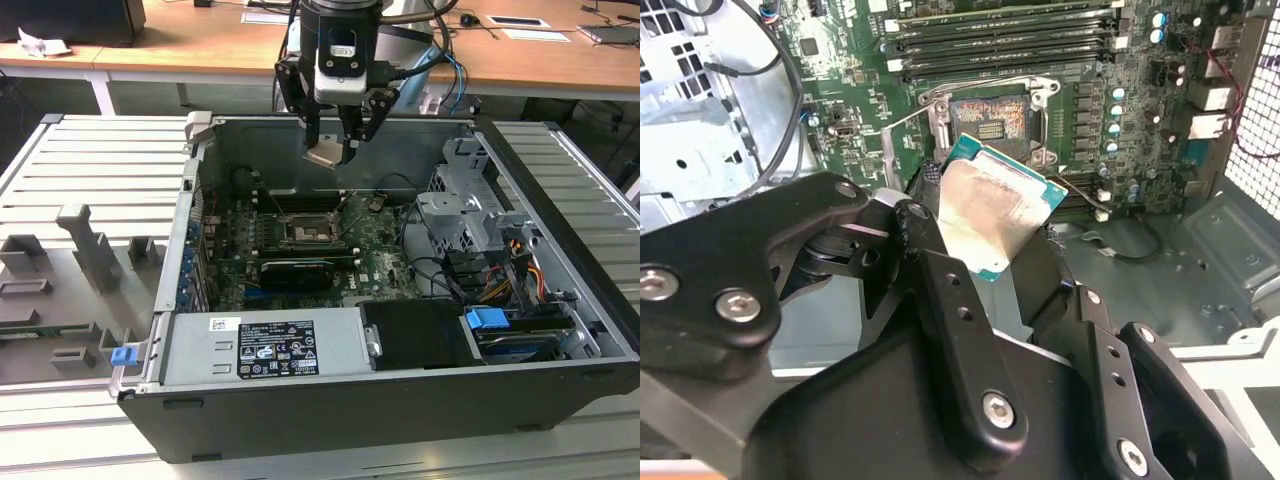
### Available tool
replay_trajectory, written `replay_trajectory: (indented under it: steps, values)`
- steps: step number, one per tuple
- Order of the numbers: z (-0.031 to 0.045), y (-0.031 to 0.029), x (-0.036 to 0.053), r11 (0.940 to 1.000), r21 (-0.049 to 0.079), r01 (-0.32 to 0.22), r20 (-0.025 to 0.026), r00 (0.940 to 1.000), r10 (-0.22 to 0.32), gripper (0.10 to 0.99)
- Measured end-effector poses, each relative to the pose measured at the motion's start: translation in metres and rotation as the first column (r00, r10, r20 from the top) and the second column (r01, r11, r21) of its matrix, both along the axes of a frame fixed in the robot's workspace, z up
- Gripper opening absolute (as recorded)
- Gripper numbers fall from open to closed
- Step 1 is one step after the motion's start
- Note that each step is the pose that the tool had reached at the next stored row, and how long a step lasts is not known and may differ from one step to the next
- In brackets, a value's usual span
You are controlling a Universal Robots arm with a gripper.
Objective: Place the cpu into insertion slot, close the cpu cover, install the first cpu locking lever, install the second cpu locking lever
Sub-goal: 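Place the cpu into insertion slot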
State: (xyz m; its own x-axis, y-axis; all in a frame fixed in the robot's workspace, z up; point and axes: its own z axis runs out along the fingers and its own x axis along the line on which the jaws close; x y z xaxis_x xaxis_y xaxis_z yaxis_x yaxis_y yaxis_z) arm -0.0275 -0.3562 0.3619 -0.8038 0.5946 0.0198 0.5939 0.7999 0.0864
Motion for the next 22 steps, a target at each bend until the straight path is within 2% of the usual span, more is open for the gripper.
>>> replay_trajectory:
  steps: [7,17,20,22]
  values:
    - [-0.0003,0.0000,0.0000,0.9986,0.000,0.053,0.0000,0.9986,-0.053,0.529]
    - [-0.0006,0.0000,0.0000,0.9923,0.000,0.124,0.0000,0.9923,-0.124,0.529]
    - [-0.0012,0.0000,0.0000,0.9887,0.000,0.150,0.0001,0.9887,-0.150,0.529]
    - [-0.0018,0.0000,0.0000,0.9816,-0.001,0.191,0.0001,0.9816,-0.191,0.529]
